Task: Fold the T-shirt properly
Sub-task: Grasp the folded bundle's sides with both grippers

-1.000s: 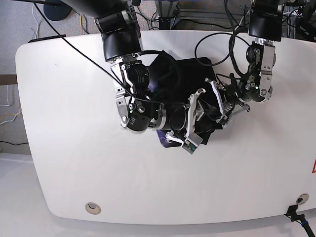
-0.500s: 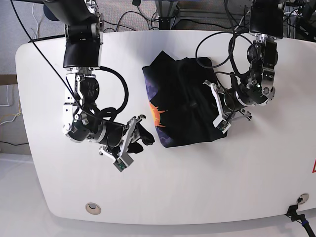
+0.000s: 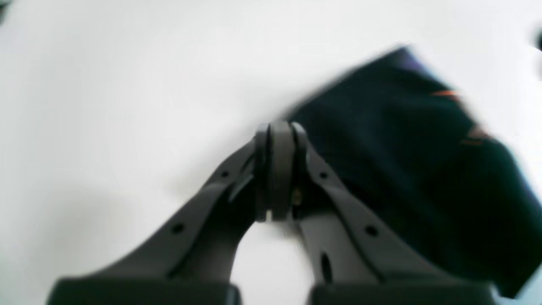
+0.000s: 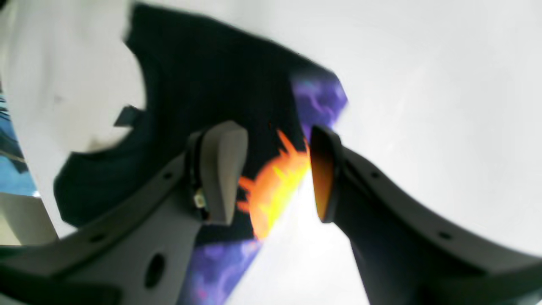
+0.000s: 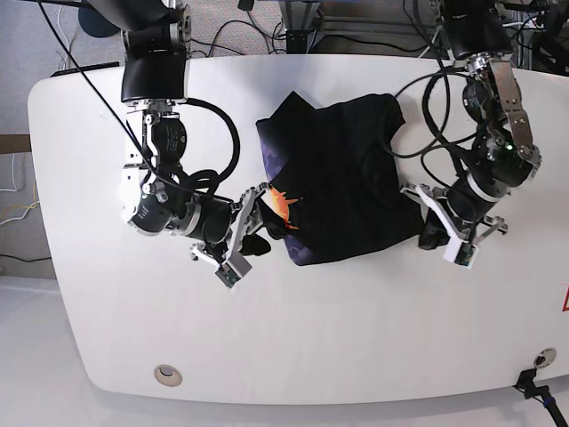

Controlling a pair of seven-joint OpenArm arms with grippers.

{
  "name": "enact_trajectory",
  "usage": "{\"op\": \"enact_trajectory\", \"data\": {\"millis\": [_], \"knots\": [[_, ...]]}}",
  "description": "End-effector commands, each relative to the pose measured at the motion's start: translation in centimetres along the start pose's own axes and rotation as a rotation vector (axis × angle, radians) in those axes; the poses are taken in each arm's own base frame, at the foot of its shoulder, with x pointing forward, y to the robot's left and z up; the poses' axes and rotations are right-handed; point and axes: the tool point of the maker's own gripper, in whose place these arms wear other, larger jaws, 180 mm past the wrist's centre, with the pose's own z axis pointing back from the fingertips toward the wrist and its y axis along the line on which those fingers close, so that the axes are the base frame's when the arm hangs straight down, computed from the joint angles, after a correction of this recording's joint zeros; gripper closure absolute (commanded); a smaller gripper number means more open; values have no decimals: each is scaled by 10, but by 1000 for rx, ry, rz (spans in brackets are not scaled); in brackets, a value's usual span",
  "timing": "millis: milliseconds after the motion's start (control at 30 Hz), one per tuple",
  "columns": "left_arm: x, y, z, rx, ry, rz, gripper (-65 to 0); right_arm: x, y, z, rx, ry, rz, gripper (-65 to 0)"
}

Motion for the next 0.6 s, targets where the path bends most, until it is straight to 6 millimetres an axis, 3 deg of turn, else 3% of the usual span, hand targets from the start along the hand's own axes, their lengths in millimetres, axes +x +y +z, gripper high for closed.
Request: {"op": "enact_trajectory", "data": {"millis": [0, 167, 233, 567], "knots": [[2, -24, -3, -55, -24, 3, -7, 21, 1, -9, 4, -67, 2, -274], [-34, -87, -8, -204, 43, 2, -3, 18, 31, -56, 25, -20, 133, -273], [-44, -106, -6, -242, 34, 9, -3, 14, 32, -66, 18, -21, 134, -272], [-86, -130, -9, -268, 99, -20, -3, -2, 22, -92, 17, -61, 69, -270]]}}
